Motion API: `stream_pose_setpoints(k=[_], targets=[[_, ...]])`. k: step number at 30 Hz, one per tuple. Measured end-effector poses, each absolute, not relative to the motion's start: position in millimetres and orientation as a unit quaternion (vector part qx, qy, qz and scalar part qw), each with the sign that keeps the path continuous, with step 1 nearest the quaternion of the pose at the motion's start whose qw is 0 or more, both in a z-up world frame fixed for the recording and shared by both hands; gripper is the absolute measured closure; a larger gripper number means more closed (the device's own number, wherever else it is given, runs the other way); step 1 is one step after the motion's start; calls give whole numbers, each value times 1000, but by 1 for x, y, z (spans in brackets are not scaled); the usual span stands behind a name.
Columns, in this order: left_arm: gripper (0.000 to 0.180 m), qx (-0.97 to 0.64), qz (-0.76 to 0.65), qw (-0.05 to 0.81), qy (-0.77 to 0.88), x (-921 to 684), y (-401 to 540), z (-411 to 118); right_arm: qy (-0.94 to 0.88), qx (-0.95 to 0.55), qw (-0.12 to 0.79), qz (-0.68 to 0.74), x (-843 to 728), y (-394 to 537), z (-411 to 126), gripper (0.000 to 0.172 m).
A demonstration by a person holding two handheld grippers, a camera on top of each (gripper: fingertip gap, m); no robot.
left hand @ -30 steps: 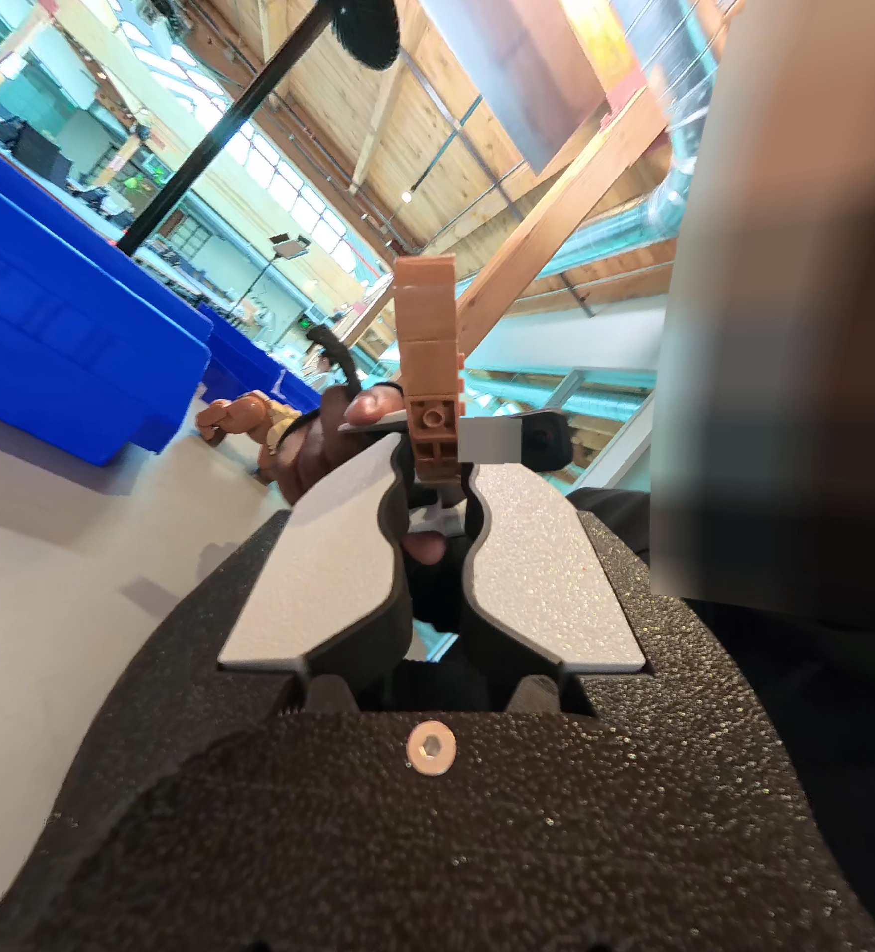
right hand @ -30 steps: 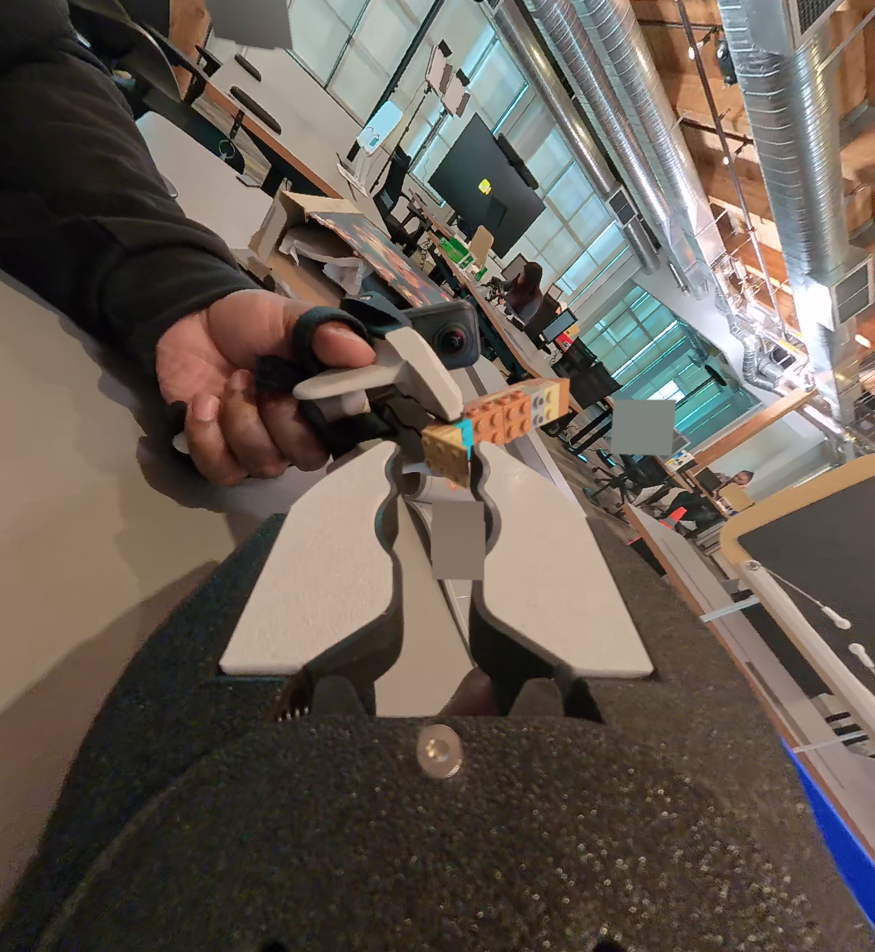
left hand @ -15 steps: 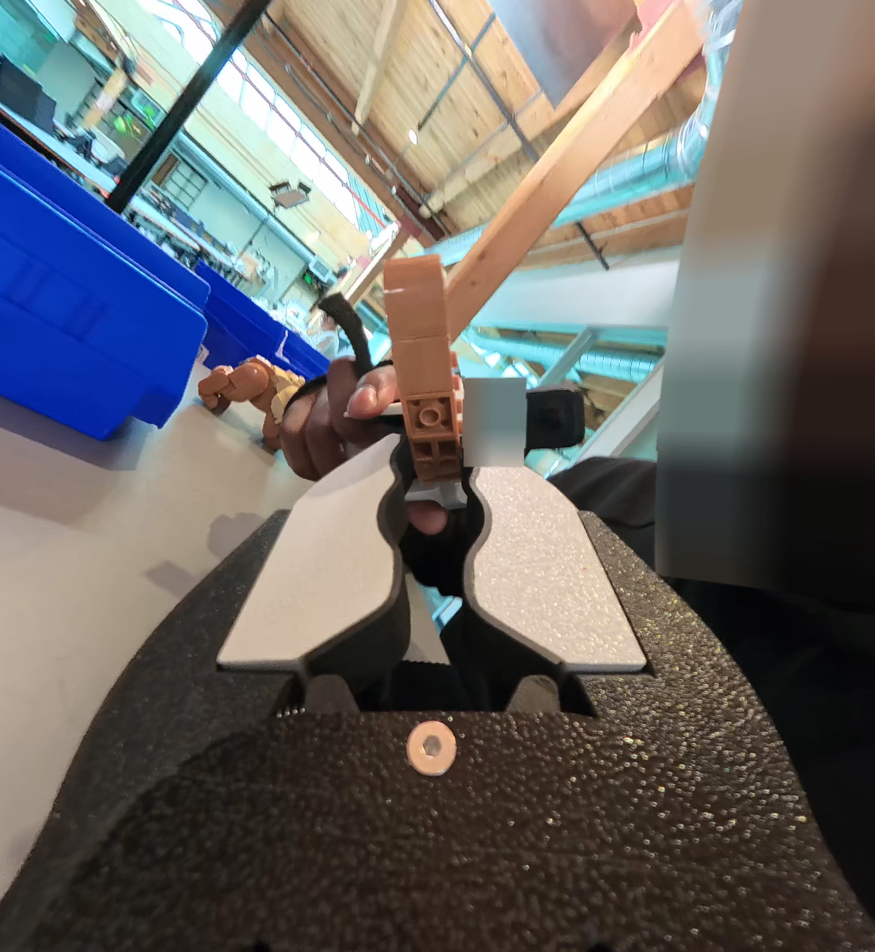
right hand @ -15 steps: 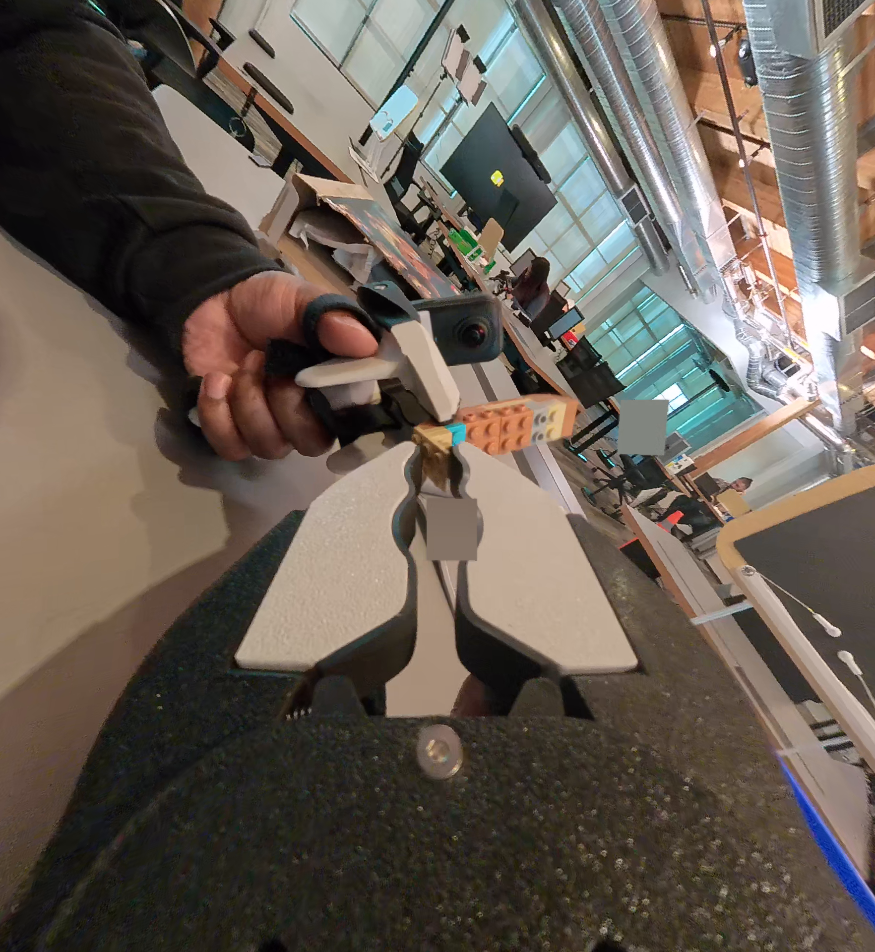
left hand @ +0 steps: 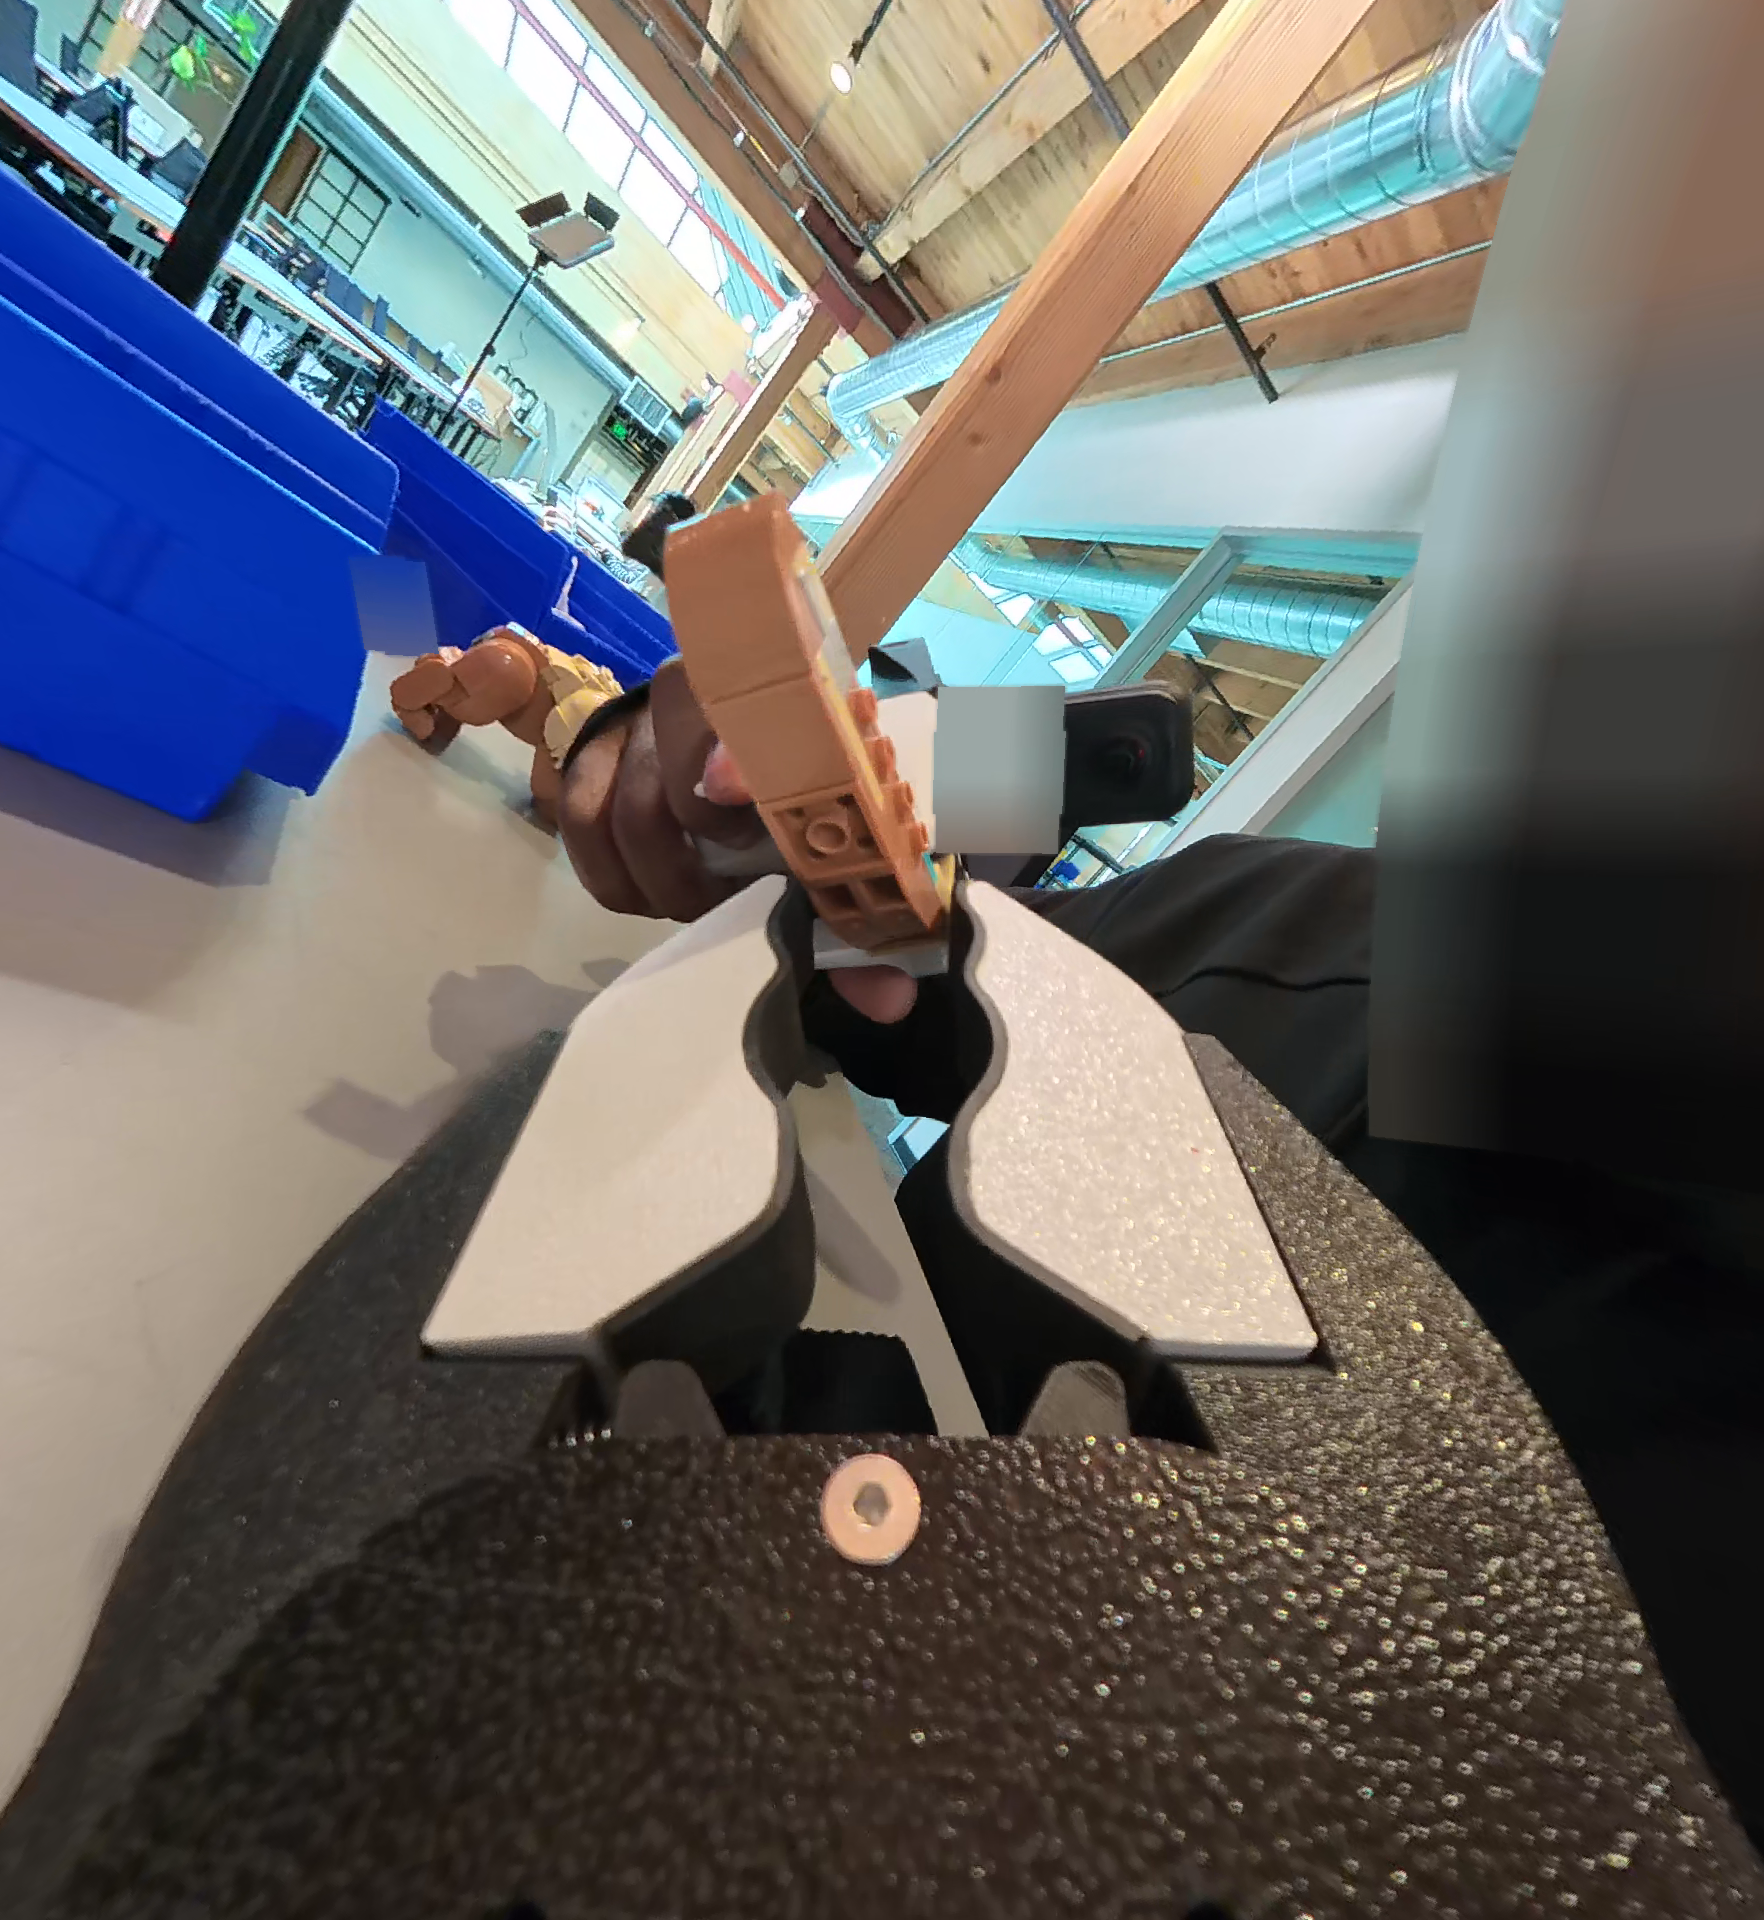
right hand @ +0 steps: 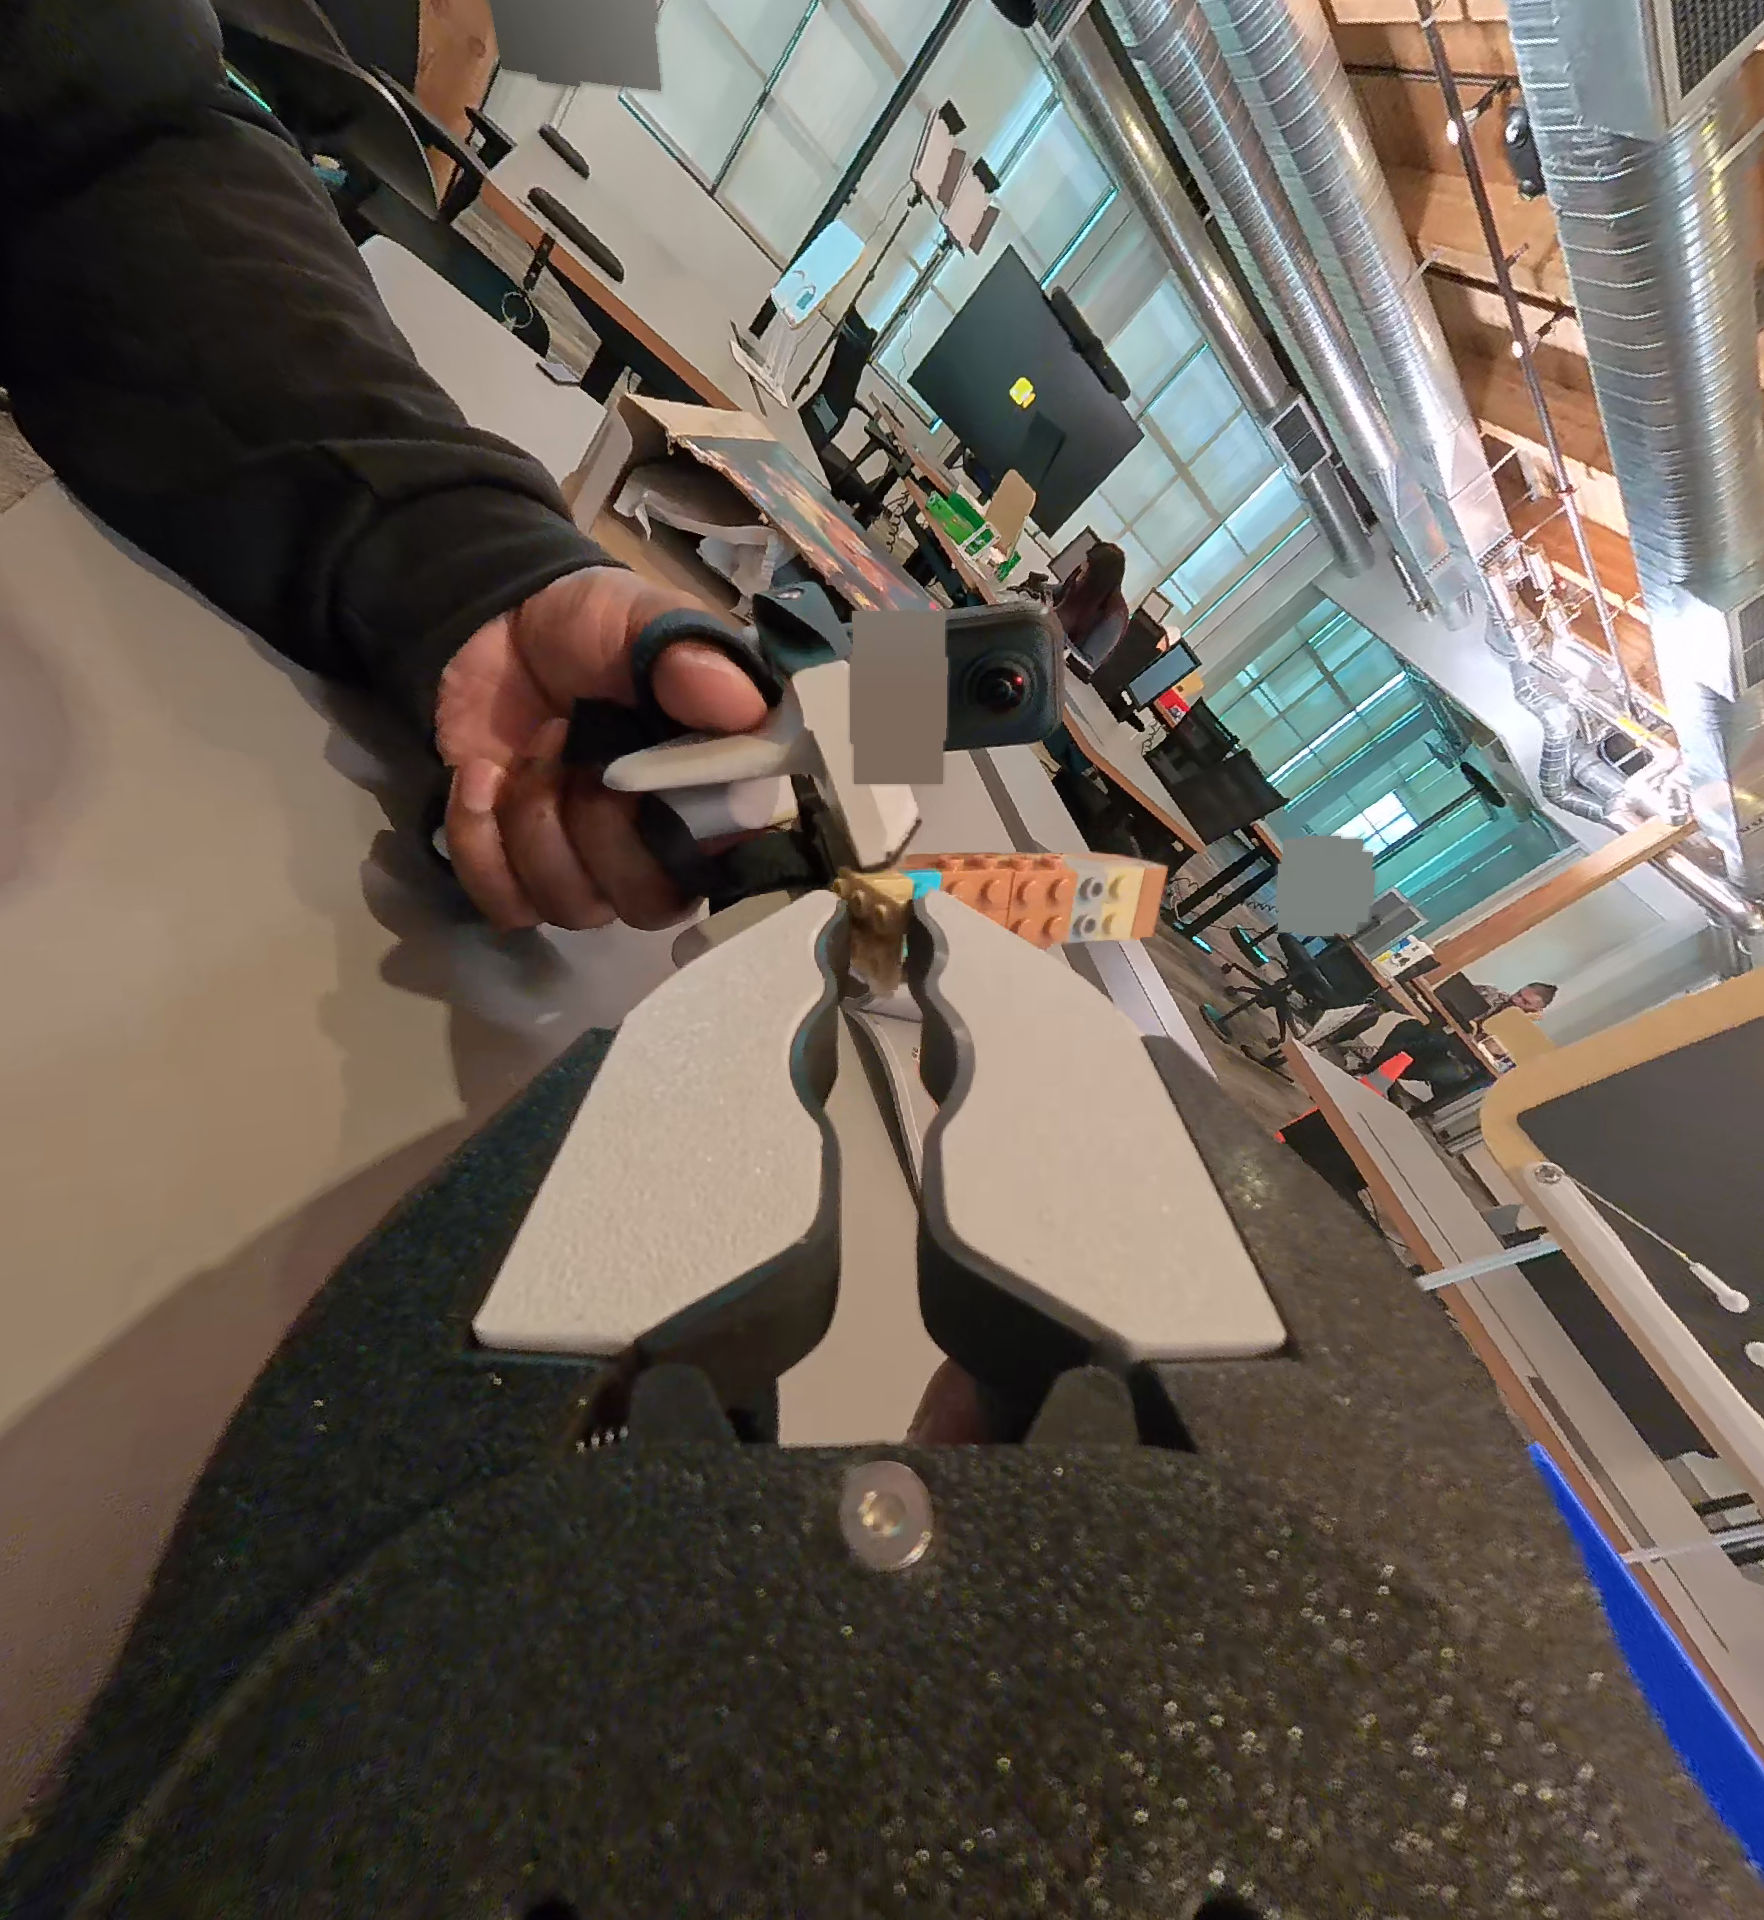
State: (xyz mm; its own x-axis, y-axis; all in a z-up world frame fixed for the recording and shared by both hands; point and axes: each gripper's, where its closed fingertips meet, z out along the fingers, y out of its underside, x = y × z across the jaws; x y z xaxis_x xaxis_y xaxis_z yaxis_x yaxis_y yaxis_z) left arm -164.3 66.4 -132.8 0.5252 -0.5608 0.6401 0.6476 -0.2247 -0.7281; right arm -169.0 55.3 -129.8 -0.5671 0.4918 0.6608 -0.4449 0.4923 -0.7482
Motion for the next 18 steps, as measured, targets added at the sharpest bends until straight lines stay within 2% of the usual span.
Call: stream_pose_setpoints(k=[6, 18], targets=[[163, -598, -500, 626, -40, -166, 64, -131, -730, -12, 472, 494, -170, 54, -133, 161], [162, -608, -491, 622, -40, -166, 65, -133, -729, -5, 497, 471, -172, 54, -134, 161]])
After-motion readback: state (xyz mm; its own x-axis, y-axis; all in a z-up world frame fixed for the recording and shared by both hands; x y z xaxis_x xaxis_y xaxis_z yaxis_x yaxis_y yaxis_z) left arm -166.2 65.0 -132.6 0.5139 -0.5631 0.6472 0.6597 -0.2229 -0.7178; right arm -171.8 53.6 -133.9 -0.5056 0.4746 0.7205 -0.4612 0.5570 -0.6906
